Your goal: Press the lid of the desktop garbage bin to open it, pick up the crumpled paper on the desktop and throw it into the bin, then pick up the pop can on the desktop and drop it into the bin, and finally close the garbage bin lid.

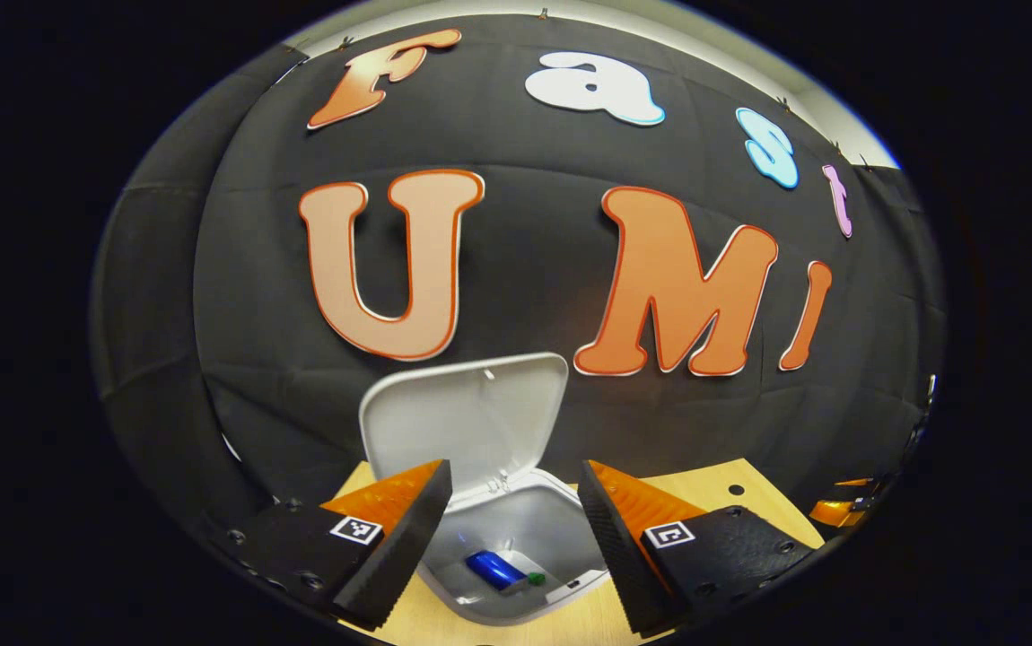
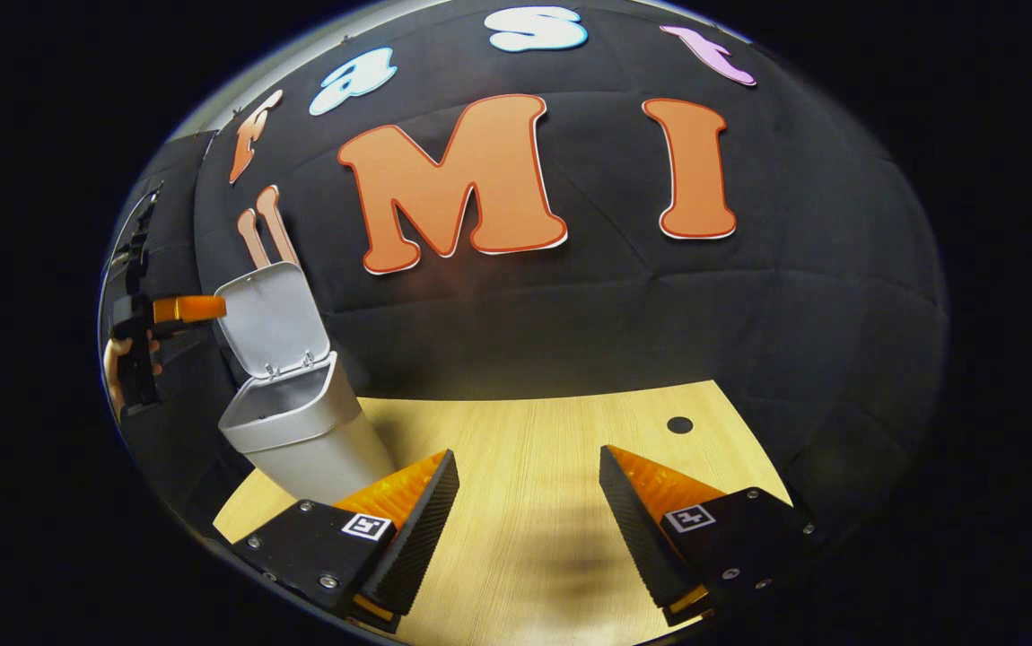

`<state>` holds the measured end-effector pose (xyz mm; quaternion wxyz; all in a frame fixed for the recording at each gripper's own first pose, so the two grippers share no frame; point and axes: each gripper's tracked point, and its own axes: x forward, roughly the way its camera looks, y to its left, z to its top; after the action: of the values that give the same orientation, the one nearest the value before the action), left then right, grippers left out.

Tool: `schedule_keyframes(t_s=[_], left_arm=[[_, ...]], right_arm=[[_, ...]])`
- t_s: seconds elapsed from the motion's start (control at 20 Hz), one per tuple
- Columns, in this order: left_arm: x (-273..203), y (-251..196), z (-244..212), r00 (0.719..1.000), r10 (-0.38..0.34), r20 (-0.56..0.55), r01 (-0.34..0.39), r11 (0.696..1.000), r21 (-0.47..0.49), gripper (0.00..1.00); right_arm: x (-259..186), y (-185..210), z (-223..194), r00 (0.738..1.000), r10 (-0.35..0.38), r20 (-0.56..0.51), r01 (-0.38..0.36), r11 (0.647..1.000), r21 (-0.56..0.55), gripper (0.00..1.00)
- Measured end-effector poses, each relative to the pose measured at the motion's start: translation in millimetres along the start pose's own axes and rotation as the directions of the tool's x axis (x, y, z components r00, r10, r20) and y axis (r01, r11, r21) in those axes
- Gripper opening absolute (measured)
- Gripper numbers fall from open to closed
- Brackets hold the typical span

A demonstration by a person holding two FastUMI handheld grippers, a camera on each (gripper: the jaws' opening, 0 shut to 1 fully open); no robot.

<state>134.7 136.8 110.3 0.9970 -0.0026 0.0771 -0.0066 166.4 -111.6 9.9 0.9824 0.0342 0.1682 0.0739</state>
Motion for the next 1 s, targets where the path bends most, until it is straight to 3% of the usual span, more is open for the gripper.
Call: schedule_keyframes(t_s=[0.3, 0.5, 0.7, 1.0], left_arm=[[18.4, 31.1, 58.5, 0.999, -0.007, -0.036, 0.005, 0.998, -0.058, 0.9], [47.7, 54.1, 89.8, 0.996, 0.01, -0.094, -0.011, 1.0, -0.011, 0.9], [81.8, 52.7, 82.4, 0.976, -0.035, -0.217, 0.027, 0.999, -0.038, 0.9], [109.1, 59.7, 48.9, 0.934, -0.028, -0.356, 0.023, 1.0, -0.019, 0.91]], right_arm=[[0.4, 6.7, 3.7, 1.0, 0.018, 0.004, -0.018, 1.0, -0.003, 0.94], [-0.7, 5.0, 6.0, 1.0, 0.015, 0.007, -0.015, 1.0, -0.003, 0.95], [-2.0, 0.8, 3.7, 1.0, 0.007, -0.001, -0.007, 1.0, -0.002, 0.94], [-2.0, -8.3, -5.9, 1.0, -0.013, -0.019, 0.013, 1.0, 0.016, 0.95]])
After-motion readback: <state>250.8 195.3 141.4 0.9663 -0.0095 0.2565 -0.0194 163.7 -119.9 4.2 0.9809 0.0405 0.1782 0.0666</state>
